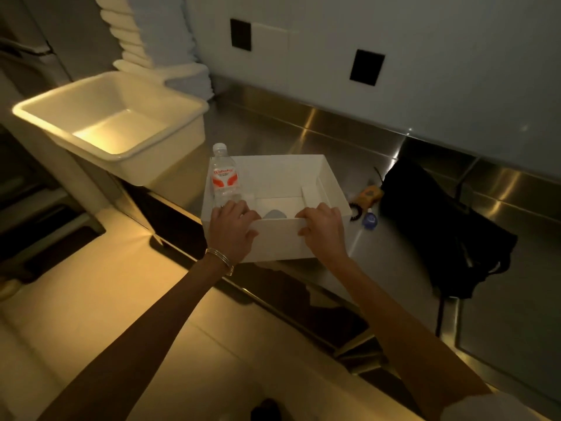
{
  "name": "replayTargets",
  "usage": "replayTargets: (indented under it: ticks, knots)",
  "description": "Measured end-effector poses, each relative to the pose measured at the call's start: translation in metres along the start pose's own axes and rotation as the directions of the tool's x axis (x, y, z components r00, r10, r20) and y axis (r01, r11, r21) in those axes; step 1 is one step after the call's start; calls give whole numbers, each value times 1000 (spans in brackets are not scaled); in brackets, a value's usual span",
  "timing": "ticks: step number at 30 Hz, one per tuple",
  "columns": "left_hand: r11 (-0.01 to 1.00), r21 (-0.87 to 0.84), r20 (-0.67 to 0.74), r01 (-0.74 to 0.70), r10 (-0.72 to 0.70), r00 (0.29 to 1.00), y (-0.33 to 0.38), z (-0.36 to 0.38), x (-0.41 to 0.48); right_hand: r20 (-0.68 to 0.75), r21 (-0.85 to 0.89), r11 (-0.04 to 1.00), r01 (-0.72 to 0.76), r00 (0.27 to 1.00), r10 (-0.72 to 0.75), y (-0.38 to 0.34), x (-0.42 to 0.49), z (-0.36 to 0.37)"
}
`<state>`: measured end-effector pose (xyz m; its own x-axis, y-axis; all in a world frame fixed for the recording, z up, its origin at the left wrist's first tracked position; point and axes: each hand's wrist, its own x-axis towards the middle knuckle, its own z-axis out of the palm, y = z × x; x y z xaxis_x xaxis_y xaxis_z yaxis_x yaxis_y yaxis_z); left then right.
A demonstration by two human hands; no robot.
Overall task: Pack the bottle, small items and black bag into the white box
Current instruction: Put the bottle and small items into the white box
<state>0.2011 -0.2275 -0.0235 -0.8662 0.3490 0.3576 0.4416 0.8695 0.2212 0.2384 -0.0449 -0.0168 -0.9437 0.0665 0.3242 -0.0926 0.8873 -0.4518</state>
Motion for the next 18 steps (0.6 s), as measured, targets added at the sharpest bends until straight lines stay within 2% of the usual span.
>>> replayTargets:
  ticks: [7,13,15,18]
  knots:
    - [999,-41,38,23,-21,999,-24,29,15,36,-66,997,-26,999,29,13,26,43]
    - [999,-35,47,18,-16,999,-17,54,46,120,-95,993,-66,990,77,41,59,38]
    - [1000,-25,48,15,-14,999,-12,60,56,94,-47,995,-92,991,96,55,65,29]
    - [1000,-2,44,-1,1,999,-8,69,71,-19,9,995,-97,995,97,84,61,11]
